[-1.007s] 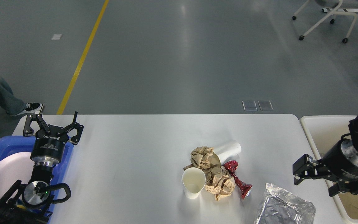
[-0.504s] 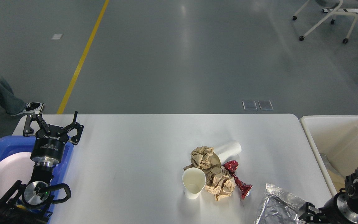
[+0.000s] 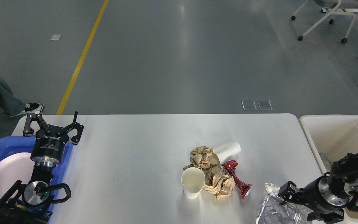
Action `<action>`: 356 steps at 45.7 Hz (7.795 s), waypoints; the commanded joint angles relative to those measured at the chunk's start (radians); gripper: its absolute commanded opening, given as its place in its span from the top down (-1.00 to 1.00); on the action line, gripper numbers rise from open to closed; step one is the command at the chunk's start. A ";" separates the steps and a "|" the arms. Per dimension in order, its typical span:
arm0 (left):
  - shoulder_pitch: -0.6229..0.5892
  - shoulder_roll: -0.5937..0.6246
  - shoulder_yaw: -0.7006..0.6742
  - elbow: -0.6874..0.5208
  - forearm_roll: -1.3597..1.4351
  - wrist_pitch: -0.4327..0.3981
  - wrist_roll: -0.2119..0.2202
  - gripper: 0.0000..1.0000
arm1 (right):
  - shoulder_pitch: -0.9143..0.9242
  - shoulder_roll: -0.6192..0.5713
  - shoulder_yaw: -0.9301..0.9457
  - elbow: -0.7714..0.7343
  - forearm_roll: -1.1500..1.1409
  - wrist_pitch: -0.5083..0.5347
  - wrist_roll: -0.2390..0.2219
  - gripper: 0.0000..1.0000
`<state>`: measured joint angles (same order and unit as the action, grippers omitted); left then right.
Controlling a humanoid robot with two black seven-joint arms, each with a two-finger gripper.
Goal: Tidy desktop
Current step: 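Raise the right gripper out of the bin and move toward the foil bag, then lower the right gripper onto the foil bag and grasp it, then carry the foil bag into the white bin and release it, then raise the right gripper out of the bin toward the white cups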
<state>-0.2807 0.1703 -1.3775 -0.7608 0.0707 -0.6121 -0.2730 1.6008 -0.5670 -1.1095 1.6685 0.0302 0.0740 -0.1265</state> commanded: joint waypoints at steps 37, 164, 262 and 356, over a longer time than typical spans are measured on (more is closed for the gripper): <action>0.000 0.000 0.000 0.000 0.000 0.000 0.000 -0.93 | 1.019 0.194 -0.262 0.011 0.102 0.796 -0.039 -0.70; 0.000 0.000 0.000 0.000 0.000 0.000 0.000 -0.93 | 0.290 0.233 -0.171 -0.073 0.387 0.274 -0.036 1.00; 0.000 0.000 0.000 0.000 0.000 0.000 0.000 -0.93 | -0.897 0.257 -0.115 -1.529 0.154 -0.092 -0.039 1.00; 0.000 0.000 0.000 0.000 0.000 0.000 0.000 -0.93 | 0.580 0.377 -0.124 -0.348 -0.162 0.622 -0.039 -1.00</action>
<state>-0.2807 0.1703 -1.3775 -0.7608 0.0704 -0.6121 -0.2731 2.0276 -0.2654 -1.2432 1.1832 -0.1383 0.6346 -0.1666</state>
